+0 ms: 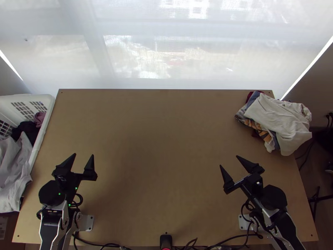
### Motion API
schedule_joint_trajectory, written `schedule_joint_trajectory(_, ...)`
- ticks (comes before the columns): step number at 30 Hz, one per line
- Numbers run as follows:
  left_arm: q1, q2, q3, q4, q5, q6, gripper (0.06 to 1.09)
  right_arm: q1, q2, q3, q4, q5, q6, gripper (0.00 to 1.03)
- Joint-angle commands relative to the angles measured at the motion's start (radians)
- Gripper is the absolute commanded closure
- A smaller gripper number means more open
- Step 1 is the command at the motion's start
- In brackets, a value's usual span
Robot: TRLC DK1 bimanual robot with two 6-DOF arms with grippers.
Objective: Fold the t-shirt
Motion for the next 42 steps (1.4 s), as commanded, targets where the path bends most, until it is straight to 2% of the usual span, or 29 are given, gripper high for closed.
schedule_joint_trajectory(1,0.000,-0.001,0.000,-0.001,-0.003,0.001,0.10,0.000,0.000,0.000,0.001,-0.002,0.000,0.05)
schedule_joint_trajectory(9,-0.009,-0.001,0.000,-0.001,-0.003,0.000,0.10,0.008,-0.001,0.000,0.001,-0.002,0.020,0.05)
schedule_joint_trajectory(11,-0.008,-0.001,0.000,0.000,-0.029,0.003,0.10,0.009,-0.001,0.000,0.013,-0.002,0.023,0.05)
schedule_joint_trajectory(14,0.038,-0.001,0.000,0.000,-0.034,0.007,0.10,0.006,-0.003,0.003,0.035,0.000,0.061,0.05)
schedule_joint_trajectory(16,0.024,0.001,0.000,-0.004,-0.034,-0.005,0.10,-0.024,-0.003,0.006,0.107,0.013,0.032,0.05)
schedule_joint_trajectory(17,0.012,0.001,0.000,-0.006,-0.034,-0.026,0.10,-0.063,-0.003,0.013,0.177,0.043,-0.023,0.05)
schedule_joint_trajectory(19,0.006,0.004,0.000,-0.006,-0.035,-0.028,0.10,-0.162,-0.003,0.010,0.401,0.131,-0.098,0.05)
schedule_joint_trajectory(21,0.030,0.016,0.000,-0.006,-0.035,-0.028,0.10,-0.270,-0.003,0.006,0.564,0.179,-0.092,0.05)
schedule_joint_trajectory(23,0.061,0.038,-0.001,-0.006,-0.037,-0.025,0.10,-0.227,-0.003,0.006,0.628,0.211,-0.187,0.05)
schedule_joint_trajectory(30,0.055,0.121,0.000,0.011,-0.038,0.018,0.10,-0.162,-0.003,0.017,0.610,0.346,-0.261,0.05)
schedule_joint_trajectory(34,0.047,0.139,0.049,0.039,-0.054,0.030,0.10,-0.142,0.032,0.108,0.429,0.348,-0.258,0.05)
schedule_joint_trajectory(39,0.063,0.249,0.207,-0.130,-0.074,0.058,0.10,-0.093,0.220,0.276,0.282,0.351,-0.195,0.05)
schedule_joint_trajectory(42,0.139,0.366,0.307,-0.173,-0.093,0.107,0.10,-0.093,0.374,0.407,0.197,0.352,-0.124,0.05)
